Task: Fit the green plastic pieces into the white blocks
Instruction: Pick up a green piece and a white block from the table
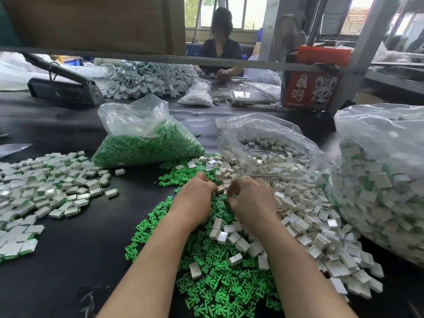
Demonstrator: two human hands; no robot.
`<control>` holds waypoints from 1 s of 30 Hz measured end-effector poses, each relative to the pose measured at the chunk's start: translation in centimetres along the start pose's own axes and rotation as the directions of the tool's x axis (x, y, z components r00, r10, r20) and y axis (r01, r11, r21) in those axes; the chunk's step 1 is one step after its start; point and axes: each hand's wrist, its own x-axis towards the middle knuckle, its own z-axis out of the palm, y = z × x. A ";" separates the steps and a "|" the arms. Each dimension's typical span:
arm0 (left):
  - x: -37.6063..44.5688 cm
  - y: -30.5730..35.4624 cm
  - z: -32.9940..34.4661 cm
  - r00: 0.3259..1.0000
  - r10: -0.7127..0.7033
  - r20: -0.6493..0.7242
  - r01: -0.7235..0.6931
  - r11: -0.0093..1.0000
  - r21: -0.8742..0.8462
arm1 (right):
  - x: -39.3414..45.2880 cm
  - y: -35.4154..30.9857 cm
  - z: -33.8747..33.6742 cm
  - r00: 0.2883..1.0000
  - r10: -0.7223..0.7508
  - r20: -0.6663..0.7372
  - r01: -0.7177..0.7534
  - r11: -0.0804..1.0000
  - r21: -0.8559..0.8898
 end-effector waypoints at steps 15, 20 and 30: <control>0.0 -0.5 -1.6 0.982 -0.166 -0.092 0.058 0.725 -0.686 | 0.1 0.1 -1.0 0.991 0.075 -0.108 0.018 0.732 0.681; 0.1 0.4 -1.8 0.986 -0.155 0.059 0.091 0.205 -0.974 | 0.1 0.0 -1.5 0.983 0.175 -0.051 -0.021 0.385 0.923; 0.0 0.6 -1.9 0.986 -0.148 0.071 0.086 0.094 -0.992 | 0.2 0.1 -1.9 0.989 0.143 -0.035 0.010 0.178 0.984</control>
